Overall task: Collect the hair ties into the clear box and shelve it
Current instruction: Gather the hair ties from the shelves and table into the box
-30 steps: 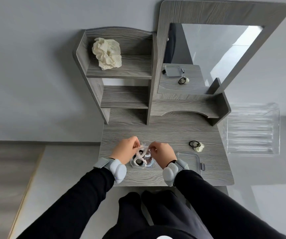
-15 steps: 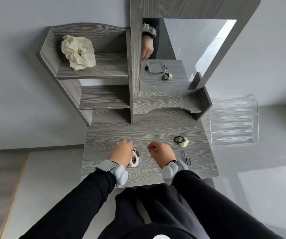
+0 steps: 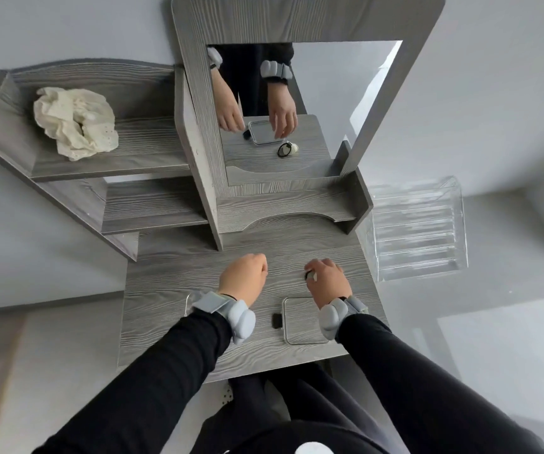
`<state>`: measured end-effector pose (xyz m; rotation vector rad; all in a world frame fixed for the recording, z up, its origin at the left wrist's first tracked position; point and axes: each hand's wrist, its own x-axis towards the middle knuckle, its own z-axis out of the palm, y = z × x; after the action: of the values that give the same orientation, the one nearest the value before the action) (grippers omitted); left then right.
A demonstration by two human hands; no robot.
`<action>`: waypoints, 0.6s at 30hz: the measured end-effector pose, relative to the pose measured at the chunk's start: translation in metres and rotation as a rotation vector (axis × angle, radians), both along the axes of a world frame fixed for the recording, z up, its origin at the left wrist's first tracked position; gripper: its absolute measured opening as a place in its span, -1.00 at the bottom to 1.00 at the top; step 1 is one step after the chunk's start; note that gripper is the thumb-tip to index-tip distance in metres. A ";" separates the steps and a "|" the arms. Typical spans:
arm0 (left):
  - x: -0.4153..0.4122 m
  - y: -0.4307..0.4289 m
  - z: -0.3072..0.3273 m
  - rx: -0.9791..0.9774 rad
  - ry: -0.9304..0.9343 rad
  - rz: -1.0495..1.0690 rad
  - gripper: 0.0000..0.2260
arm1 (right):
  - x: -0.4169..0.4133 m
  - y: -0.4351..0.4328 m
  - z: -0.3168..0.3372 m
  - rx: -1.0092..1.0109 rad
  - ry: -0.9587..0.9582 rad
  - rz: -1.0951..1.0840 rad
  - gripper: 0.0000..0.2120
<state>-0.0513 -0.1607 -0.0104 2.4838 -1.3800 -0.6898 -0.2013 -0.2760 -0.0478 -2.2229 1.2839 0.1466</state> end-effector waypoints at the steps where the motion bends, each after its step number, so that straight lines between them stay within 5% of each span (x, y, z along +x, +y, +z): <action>1: -0.001 -0.004 -0.002 0.007 0.000 0.005 -0.90 | -0.004 -0.009 -0.005 0.013 0.028 0.020 -0.70; 7: 0.003 -0.009 -0.004 0.043 -0.010 0.054 -0.88 | -0.013 -0.039 -0.028 0.080 0.196 0.192 -0.52; 18: 0.013 0.004 0.006 0.033 -0.034 0.132 -0.88 | -0.015 -0.034 -0.042 0.004 0.243 0.284 -0.65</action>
<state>-0.0384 -0.1567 -0.0043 2.5952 -1.2113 -0.6504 -0.2161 -0.3096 -0.0901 -2.4313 1.0766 0.5409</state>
